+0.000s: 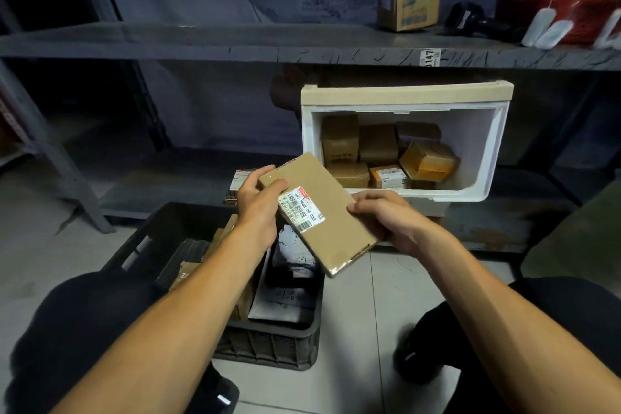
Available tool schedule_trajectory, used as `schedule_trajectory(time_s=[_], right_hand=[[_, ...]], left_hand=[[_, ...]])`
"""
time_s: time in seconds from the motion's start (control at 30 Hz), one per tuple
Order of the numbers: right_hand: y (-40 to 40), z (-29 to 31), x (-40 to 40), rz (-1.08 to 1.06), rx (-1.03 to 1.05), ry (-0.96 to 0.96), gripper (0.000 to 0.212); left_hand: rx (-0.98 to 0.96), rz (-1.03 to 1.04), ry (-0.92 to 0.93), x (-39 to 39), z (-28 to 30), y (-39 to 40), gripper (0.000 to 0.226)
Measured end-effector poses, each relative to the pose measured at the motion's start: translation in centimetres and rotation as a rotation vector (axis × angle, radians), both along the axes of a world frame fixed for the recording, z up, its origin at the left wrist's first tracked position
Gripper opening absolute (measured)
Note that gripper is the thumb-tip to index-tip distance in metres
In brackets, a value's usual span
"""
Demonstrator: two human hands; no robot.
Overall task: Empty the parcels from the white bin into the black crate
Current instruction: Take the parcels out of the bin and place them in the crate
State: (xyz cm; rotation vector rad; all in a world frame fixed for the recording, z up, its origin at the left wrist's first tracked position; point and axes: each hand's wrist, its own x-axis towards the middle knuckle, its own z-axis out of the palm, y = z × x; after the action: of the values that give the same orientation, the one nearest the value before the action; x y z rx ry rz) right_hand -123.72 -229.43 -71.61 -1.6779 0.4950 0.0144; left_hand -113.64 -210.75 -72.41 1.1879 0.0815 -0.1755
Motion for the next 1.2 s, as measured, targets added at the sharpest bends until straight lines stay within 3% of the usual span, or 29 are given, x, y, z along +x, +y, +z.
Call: schedule_trajectory(time_s=[0.13, 0.33, 0.6, 0.77, 0.93, 1.03, 1.2], right_hand=[[-0.1, 0.0, 0.2, -0.023, 0.255, -0.041, 0.018], [0.3, -0.7, 0.3, -0.177, 0.537, -0.037, 0.021], [0.9, -1.2, 0.3, -0.152, 0.472, -0.037, 0.032], [0.0, -0.4, 0.2, -0.305, 0.494, -0.163, 0.026], [-0.8, 0.0, -0.2, -0.410, 0.363, -0.117, 0.023], [-1.0, 0.0, -0.3, -0.500, 0.401, -0.115, 0.020], [-1.0, -0.1, -0.6, -0.603, 0.615, -0.172, 0.037]], left_hand=[[-0.106, -0.039, 0.064, -0.1, -0.1, 0.1, 0.051], [0.135, -0.298, -0.007, -1.6, -1.2, -0.6, 0.039], [0.232, -0.268, -0.052, -1.7, -1.5, -0.8, 0.029], [0.357, -0.300, -0.054, -1.3, -1.0, -0.2, 0.028], [0.393, -0.383, -0.034, -1.0, -0.9, 0.3, 0.029], [0.294, -0.304, 0.040, -0.6, -1.1, 0.3, 0.026], [0.083, -0.308, 0.155, -0.6, -1.5, 0.3, 0.033]])
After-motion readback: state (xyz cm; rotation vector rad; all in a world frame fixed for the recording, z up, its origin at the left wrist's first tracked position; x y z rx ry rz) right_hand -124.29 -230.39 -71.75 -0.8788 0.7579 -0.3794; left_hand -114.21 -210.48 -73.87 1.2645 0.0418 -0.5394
